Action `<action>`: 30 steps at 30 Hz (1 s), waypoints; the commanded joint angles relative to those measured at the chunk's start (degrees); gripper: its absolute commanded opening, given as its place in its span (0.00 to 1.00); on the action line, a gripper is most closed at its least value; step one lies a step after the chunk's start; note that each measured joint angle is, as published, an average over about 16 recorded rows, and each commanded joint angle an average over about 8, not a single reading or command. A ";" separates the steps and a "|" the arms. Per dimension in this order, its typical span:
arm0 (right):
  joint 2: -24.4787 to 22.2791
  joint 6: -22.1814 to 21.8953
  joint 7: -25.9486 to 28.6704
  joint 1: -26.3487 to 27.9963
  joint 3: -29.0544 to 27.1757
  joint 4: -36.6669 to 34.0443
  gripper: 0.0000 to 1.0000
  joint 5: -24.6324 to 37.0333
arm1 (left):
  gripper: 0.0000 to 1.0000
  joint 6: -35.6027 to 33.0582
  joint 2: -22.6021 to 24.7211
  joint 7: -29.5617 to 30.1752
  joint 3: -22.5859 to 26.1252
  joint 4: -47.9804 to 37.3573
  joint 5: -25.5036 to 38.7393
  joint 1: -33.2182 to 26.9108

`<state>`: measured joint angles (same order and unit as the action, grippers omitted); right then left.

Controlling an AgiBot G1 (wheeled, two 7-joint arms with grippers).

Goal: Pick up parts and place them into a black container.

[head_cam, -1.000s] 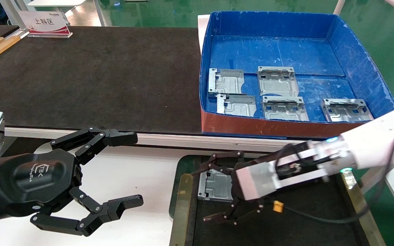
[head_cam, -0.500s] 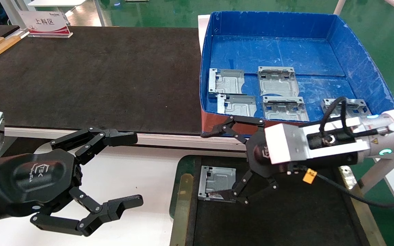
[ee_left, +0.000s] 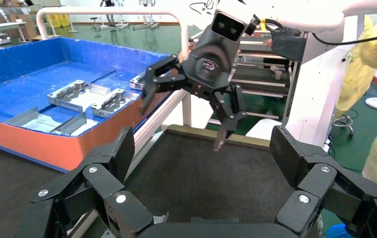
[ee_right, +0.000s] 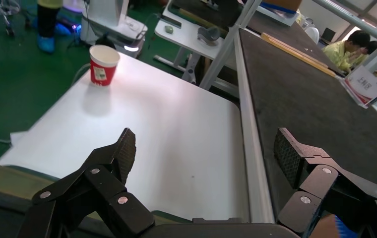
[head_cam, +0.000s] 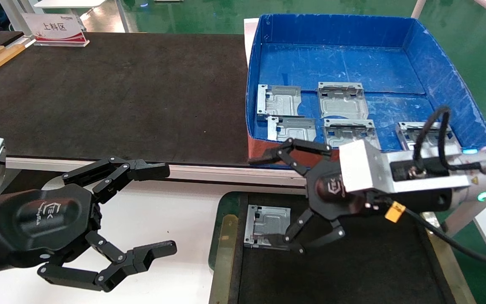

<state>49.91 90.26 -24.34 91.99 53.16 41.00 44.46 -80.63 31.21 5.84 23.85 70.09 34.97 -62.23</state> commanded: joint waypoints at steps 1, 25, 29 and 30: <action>-0.60 -0.18 1.41 -1.22 -1.49 1.31 1.00 -0.10 | 1.00 0.00 0.00 0.00 0.00 0.00 0.00 0.00; -7.75 -2.37 18.25 -15.82 -19.32 16.94 1.00 -1.35 | 1.00 0.00 0.00 0.00 0.00 0.00 0.00 0.00; -8.93 -2.74 21.04 -18.24 -22.27 19.53 1.00 -1.56 | 1.00 0.00 0.00 0.00 0.00 0.00 0.00 0.00; -9.23 -2.83 21.75 -18.86 -23.02 20.19 1.00 -1.61 | 1.00 0.00 0.00 0.00 0.00 0.00 0.00 0.00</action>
<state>40.68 87.43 -2.58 73.12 30.13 61.21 42.85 -80.63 31.21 5.84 23.85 70.09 34.97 -62.23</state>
